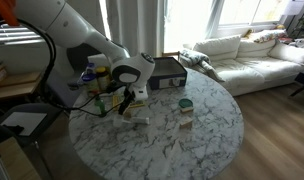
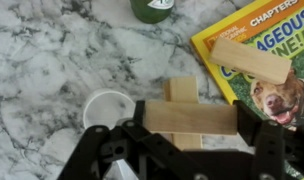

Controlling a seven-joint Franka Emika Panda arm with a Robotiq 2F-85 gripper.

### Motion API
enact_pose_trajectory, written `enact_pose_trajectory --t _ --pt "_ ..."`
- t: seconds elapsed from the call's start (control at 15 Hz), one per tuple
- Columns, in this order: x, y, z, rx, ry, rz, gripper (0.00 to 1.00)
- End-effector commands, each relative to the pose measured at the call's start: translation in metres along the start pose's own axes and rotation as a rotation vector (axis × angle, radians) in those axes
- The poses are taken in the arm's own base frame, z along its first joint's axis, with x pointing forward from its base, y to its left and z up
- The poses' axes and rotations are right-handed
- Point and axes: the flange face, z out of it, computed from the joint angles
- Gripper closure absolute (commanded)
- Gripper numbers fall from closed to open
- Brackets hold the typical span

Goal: Take the block off the green bottle then put the green bottle in the clear box

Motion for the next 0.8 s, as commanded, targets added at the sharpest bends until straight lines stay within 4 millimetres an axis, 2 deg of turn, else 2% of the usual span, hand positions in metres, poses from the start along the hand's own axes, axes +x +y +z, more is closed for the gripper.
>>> enact_pose_trajectory --t 0.0,0.13,0.33,0.6,0.67,0.73 --pt "0.006 0.002 0.000 -0.005 -0.018 -0.004 0.04" --pt "0.003 0.004 -0.008 0.015 -0.025 -0.009 0.00" --pt "-0.008 0.007 -0.028 0.048 -0.044 -0.020 0.00" --pt "-0.028 0.014 -0.043 0.014 -0.111 -0.050 0.00" --pt "-0.033 0.015 -0.046 0.005 -0.129 -0.053 0.01" --pt "-0.038 0.016 -0.048 -0.003 -0.154 -0.061 0.19"
